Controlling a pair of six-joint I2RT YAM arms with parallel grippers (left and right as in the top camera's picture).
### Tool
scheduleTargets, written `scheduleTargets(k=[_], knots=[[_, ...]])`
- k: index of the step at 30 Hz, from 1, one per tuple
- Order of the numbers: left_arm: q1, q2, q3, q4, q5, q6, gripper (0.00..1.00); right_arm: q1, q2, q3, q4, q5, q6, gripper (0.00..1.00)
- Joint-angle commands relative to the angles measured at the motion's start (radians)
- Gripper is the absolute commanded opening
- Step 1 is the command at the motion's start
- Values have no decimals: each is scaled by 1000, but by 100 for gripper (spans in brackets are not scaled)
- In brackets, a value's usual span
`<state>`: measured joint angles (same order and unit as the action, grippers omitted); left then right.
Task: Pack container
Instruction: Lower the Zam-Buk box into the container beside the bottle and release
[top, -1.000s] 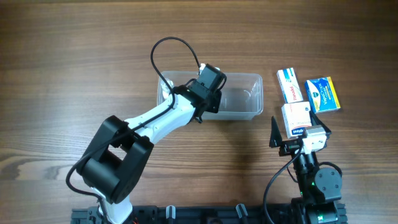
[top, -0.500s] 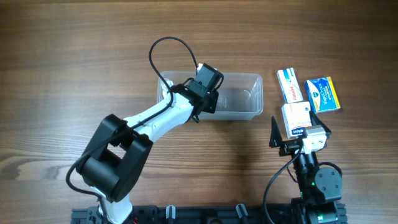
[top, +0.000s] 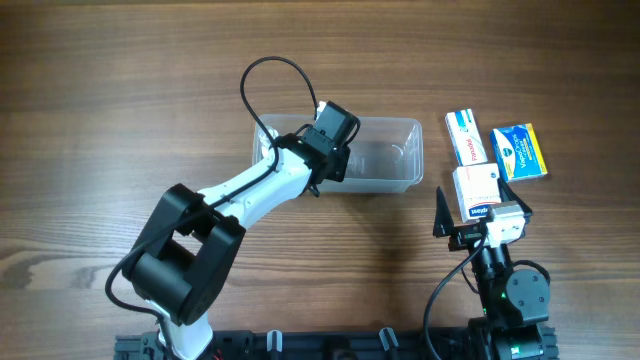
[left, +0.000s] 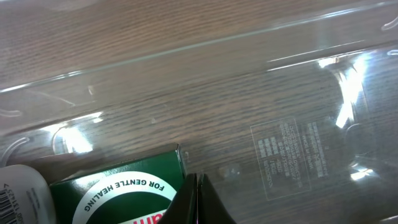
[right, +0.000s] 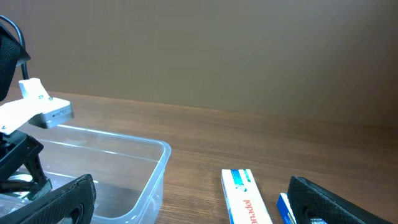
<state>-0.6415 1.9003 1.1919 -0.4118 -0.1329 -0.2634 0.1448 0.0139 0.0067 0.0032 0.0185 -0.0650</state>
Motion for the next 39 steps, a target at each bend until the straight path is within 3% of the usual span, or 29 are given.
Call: scheduleTargets(k=[1, 11, 20, 26, 39], knots=[[5, 18, 10, -20, -51, 25, 4, -5, 0, -2, 4, -19, 15, 100], [4, 18, 80, -115, -44, 48, 4, -5, 0, -1, 4, -19, 15, 100], [4, 18, 80, -117, -37, 48, 4, -5, 0, -1, 4, -19, 15, 100], [4, 18, 80, -119, 73, 51, 4, -5, 0, -1, 4, -19, 15, 100], [4, 25, 80, -118, 72, 78, 4, -5, 0, -2, 4, -19, 15, 100]])
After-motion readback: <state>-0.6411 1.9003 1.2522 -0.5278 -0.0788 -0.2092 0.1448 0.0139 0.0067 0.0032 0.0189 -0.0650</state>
